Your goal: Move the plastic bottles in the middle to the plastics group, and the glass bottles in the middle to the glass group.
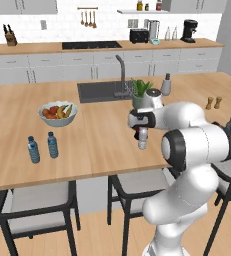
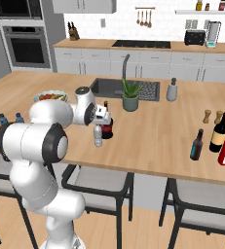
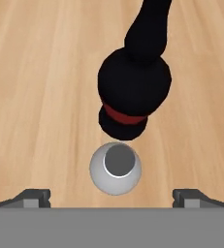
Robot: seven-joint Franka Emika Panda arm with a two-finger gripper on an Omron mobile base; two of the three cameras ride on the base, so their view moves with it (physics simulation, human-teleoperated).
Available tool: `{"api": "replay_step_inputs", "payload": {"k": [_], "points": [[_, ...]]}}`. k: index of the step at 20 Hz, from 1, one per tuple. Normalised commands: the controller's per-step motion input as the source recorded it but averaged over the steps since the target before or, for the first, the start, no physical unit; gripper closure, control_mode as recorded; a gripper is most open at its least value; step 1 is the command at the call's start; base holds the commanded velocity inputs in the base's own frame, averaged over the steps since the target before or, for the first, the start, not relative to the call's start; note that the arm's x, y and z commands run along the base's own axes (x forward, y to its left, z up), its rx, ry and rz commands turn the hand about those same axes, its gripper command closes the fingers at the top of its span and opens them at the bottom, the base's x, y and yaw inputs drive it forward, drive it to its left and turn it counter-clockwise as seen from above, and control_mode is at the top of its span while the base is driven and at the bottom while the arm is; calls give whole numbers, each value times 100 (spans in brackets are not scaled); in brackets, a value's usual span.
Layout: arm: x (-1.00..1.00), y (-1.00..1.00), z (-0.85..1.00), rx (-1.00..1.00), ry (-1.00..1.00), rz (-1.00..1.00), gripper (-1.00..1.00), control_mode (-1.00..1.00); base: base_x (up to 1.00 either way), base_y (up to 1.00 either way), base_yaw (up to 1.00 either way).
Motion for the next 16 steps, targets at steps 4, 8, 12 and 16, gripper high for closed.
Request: {"api": "replay_step_inputs", "payload": {"k": [4, 8, 12, 16], "points": [[14, -7, -21, 0, 0, 2, -100, -100, 0, 0, 0], [12, 0, -21, 0, 0, 3, -100, -100, 0, 0, 0], [14, 0, -23, 0, 0, 4, -100, -100, 0, 0, 0], [10, 0, -21, 0, 0, 4, -100, -100, 0, 0, 0]]}}
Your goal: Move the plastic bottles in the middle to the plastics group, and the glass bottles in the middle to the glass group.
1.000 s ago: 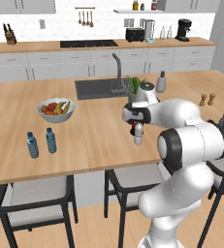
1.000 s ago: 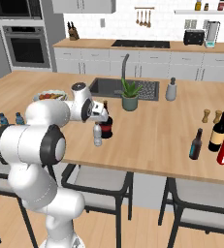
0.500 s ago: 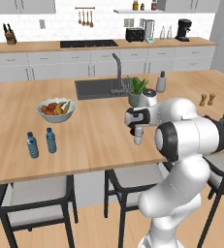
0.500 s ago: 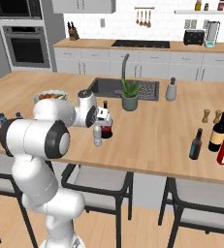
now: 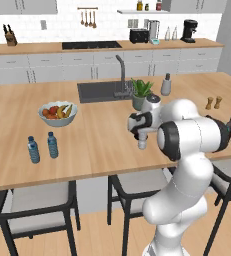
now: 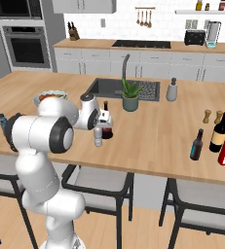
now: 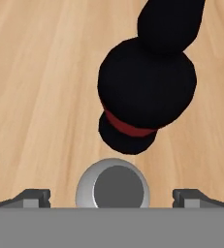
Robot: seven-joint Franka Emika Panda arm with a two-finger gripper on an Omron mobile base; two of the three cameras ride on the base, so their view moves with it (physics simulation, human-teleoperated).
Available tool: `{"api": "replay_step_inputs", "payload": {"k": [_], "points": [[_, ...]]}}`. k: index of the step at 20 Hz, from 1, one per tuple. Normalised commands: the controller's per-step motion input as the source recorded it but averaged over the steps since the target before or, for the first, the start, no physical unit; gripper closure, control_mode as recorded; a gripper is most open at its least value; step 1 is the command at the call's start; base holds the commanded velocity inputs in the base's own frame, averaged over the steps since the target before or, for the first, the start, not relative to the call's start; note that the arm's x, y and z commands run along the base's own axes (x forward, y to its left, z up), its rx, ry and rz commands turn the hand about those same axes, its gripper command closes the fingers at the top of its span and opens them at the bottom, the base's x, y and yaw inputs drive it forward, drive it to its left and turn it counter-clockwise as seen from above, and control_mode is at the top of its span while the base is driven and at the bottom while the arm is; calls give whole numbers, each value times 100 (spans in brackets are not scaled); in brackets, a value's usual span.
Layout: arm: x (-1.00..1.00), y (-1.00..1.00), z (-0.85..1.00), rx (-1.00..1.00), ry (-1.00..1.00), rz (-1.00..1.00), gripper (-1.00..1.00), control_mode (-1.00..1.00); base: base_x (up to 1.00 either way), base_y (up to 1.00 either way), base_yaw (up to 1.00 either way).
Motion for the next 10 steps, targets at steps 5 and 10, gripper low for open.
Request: {"api": "replay_step_inputs", "payload": {"k": [5, 10], "points": [[6, 0, -12, 0, -2, 6, 100, -100, 0, 0, 0], [0, 0, -14, 0, -3, 5, 100, -100, 0, 0, 0]]}}
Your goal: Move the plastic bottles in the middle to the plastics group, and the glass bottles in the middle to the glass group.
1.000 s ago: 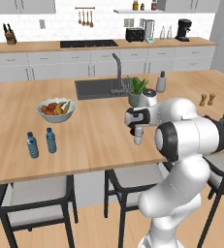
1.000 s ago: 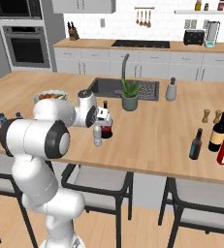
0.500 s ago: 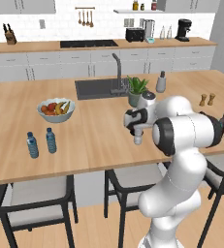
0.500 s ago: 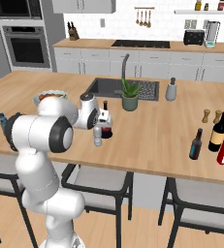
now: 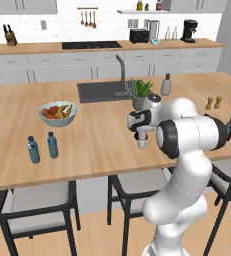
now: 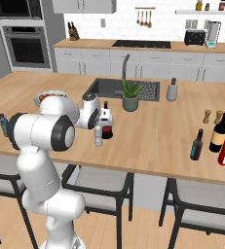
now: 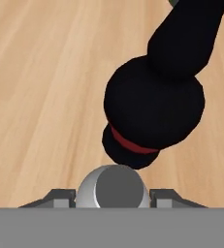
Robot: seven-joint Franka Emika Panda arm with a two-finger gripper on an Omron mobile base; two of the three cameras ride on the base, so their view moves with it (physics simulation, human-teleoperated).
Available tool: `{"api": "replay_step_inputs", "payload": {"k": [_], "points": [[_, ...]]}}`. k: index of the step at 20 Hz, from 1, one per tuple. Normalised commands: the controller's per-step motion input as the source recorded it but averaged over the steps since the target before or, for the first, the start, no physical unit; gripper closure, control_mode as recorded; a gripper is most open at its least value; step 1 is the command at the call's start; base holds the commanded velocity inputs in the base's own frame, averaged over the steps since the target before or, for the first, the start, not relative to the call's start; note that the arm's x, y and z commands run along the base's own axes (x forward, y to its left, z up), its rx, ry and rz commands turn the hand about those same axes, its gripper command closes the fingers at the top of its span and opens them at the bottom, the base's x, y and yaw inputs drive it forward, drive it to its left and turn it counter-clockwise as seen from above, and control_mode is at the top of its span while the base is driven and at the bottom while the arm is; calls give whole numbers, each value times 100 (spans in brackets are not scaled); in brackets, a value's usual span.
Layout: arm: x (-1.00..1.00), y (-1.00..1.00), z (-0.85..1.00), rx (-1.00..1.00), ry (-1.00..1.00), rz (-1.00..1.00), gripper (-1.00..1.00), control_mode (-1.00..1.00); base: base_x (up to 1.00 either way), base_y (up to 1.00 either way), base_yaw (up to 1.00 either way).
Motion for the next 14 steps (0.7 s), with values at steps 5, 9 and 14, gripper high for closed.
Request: {"api": "replay_step_inputs", "payload": {"k": [5, 9, 14], "points": [[-8, 0, -3, 4, -2, 3, 100, -100, 0, 0, 0], [-58, 20, 27, 23, -2, 4, 100, -100, 0, 0, 0], [-66, 40, 38, 9, 0, 6, 100, -100, 0, 0, 0]]}}
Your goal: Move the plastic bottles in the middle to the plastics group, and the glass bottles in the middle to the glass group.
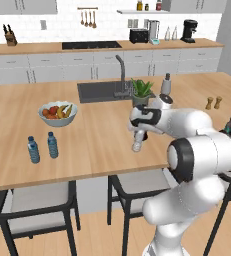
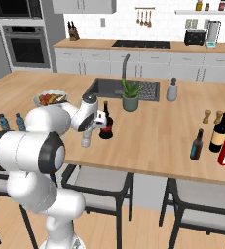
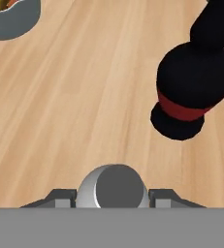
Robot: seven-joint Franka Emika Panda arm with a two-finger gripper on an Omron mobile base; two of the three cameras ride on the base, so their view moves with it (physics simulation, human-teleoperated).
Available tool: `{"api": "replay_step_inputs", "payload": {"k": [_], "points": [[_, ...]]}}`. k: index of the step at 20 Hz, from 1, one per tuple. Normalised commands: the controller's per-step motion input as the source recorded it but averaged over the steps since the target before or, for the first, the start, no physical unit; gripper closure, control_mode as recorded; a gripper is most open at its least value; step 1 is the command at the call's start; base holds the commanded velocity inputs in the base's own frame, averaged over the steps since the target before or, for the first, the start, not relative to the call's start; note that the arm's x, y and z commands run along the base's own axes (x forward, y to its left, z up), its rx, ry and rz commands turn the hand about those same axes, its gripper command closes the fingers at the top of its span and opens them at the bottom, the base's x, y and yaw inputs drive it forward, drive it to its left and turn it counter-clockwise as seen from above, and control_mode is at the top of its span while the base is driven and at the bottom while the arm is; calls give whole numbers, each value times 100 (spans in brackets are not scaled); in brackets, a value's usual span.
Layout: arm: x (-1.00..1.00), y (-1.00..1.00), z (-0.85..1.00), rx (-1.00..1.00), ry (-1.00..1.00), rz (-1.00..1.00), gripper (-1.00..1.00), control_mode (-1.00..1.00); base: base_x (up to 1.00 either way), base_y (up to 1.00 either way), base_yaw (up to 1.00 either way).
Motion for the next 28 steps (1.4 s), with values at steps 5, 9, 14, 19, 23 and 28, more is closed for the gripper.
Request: {"api": "replay_step_inputs", "payload": {"k": [5, 9, 14, 19, 23, 28], "points": [[-39, 69, 37, 1, 2, 9, 100, -100, 0, 0, 0], [-5, 91, 32, 0, 8, 10, 100, -100, 0, 0, 0], [0, 94, 18, 0, 10, 9, 100, -100, 0, 0, 0], [7, 93, 1, 0, 8, 6, 100, -100, 0, 0, 0], [10, 90, -2, 0, 0, 5, 100, -100, 0, 0, 0], [24, 50, -27, 0, -8, 3, 100, -100, 0, 0, 0]]}}
